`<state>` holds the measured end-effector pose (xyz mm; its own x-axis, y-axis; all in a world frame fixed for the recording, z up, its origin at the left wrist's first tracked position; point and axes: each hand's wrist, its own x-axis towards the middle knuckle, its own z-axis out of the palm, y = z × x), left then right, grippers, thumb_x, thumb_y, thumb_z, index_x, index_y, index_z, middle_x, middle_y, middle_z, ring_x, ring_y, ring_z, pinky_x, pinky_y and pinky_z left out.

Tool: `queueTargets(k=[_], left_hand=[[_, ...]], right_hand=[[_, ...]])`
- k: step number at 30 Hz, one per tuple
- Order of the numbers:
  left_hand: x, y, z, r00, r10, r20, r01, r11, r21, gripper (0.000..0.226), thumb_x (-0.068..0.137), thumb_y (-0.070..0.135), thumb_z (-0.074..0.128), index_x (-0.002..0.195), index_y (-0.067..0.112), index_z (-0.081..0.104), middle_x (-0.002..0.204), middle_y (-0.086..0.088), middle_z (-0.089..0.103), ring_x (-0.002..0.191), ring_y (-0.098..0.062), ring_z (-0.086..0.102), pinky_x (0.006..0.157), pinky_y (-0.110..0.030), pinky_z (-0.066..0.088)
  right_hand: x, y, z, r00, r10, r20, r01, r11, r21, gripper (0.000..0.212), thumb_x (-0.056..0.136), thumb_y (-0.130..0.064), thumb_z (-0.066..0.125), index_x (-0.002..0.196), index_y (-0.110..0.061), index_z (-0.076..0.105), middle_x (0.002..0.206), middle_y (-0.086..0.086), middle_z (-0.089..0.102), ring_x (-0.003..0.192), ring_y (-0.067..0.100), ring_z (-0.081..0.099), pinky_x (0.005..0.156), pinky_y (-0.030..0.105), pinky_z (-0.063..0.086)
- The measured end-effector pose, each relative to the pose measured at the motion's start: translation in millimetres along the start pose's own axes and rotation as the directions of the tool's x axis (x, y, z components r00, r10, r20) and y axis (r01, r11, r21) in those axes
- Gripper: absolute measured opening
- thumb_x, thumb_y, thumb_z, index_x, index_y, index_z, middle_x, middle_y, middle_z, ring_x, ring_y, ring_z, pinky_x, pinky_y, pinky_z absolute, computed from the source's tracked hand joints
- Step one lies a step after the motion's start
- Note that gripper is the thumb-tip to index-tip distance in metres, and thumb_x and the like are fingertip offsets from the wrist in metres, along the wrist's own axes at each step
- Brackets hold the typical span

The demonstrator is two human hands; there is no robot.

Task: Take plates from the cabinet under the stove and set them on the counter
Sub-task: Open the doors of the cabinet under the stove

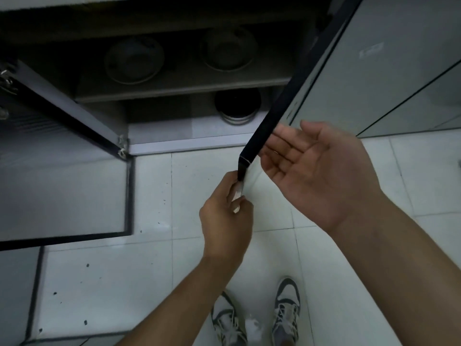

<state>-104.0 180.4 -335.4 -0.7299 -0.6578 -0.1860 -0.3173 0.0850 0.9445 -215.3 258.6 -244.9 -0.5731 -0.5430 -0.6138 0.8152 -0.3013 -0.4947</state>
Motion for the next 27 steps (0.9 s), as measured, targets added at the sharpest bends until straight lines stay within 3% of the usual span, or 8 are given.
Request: queueTargets(k=[3, 6, 10, 14, 19, 22, 27], left_hand=[[-22.9, 5.4, 21.7, 0.998, -0.053, 0.023, 0.054, 0.998, -0.038, 0.06, 0.081, -0.014, 0.049, 0.106, 0.039, 0.064, 0.096, 0.024, 0.066, 0.088, 0.01, 0.061, 0.073, -0.004, 0.046], [-43.8, 10.8, 45.3, 0.996, -0.075, 0.049, 0.076, 0.997, -0.023, 0.051, 0.084, -0.013, 0.054, 0.118, 0.023, 0.065, 0.111, 0.022, 0.065, 0.1, 0.016, 0.058, 0.083, -0.004, 0.045], [-61.1, 18.0, 79.9, 0.989, -0.106, 0.105, 0.106, 0.994, 0.012, 0.042, 0.084, -0.011, 0.056, 0.113, 0.017, 0.067, 0.11, 0.014, 0.069, 0.101, 0.011, 0.06, 0.085, -0.012, 0.051], [-70.2, 29.7, 114.6, 0.979, -0.09, 0.184, 0.08, 0.995, 0.062, 0.037, 0.082, -0.011, 0.056, 0.103, 0.016, 0.068, 0.101, 0.019, 0.069, 0.096, 0.008, 0.063, 0.079, -0.007, 0.049], [-83.1, 42.4, 161.2, 0.95, -0.082, 0.3, 0.061, 0.995, 0.078, 0.038, 0.085, -0.007, 0.056, 0.117, 0.01, 0.066, 0.11, 0.007, 0.07, 0.1, 0.01, 0.061, 0.082, -0.005, 0.046], [-85.4, 50.1, 187.9, 0.926, -0.074, 0.371, 0.047, 0.996, 0.082, 0.044, 0.084, -0.008, 0.054, 0.124, 0.011, 0.063, 0.118, 0.003, 0.068, 0.109, 0.001, 0.06, 0.087, -0.006, 0.045], [-82.5, 57.5, 205.4, 0.913, -0.099, 0.397, 0.072, 0.994, 0.081, 0.044, 0.083, -0.009, 0.053, 0.117, 0.015, 0.066, 0.108, 0.009, 0.07, 0.103, 0.004, 0.063, 0.083, -0.006, 0.046]], right_hand=[[-17.7, -15.2, -25.9, 1.0, 0.009, 0.005, -0.009, 0.998, -0.058, 0.041, 0.088, -0.029, 0.045, 0.105, -0.003, 0.071, 0.114, 0.016, 0.07, 0.102, 0.024, 0.067, 0.083, 0.03, 0.053], [-33.5, -32.6, -50.2, 1.0, 0.021, -0.021, -0.023, 0.993, -0.117, 0.041, 0.088, -0.031, 0.045, 0.103, -0.003, 0.072, 0.105, 0.015, 0.072, 0.093, 0.023, 0.067, 0.085, 0.033, 0.052], [-52.0, -60.5, -80.3, 0.997, 0.017, -0.076, -0.033, 0.976, -0.217, 0.042, 0.089, -0.03, 0.043, 0.098, -0.002, 0.074, 0.099, 0.016, 0.073, 0.086, 0.022, 0.066, 0.083, 0.034, 0.052], [-67.3, -88.0, -107.8, 0.991, -0.043, -0.126, -0.002, 0.943, -0.333, 0.042, 0.091, -0.024, 0.041, 0.093, 0.0, 0.074, 0.093, 0.019, 0.073, 0.08, 0.023, 0.066, 0.076, 0.033, 0.052], [-85.0, -127.3, -140.5, 0.966, -0.158, -0.205, 0.036, 0.866, -0.499, 0.036, 0.091, -0.019, 0.043, 0.09, 0.002, 0.073, 0.095, 0.025, 0.072, 0.083, 0.031, 0.065, 0.079, 0.038, 0.053], [-92.3, -147.1, -156.4, 0.952, -0.199, -0.232, 0.049, 0.848, -0.528, 0.036, 0.091, -0.017, 0.044, 0.089, 0.002, 0.073, 0.099, 0.028, 0.07, 0.083, 0.032, 0.062, 0.079, 0.038, 0.05], [-95.4, -161.6, -168.2, 0.945, -0.234, -0.229, 0.071, 0.83, -0.554, 0.033, 0.091, -0.016, 0.044, 0.09, 0.003, 0.071, 0.101, 0.03, 0.067, 0.081, 0.031, 0.06, 0.075, 0.036, 0.05]])
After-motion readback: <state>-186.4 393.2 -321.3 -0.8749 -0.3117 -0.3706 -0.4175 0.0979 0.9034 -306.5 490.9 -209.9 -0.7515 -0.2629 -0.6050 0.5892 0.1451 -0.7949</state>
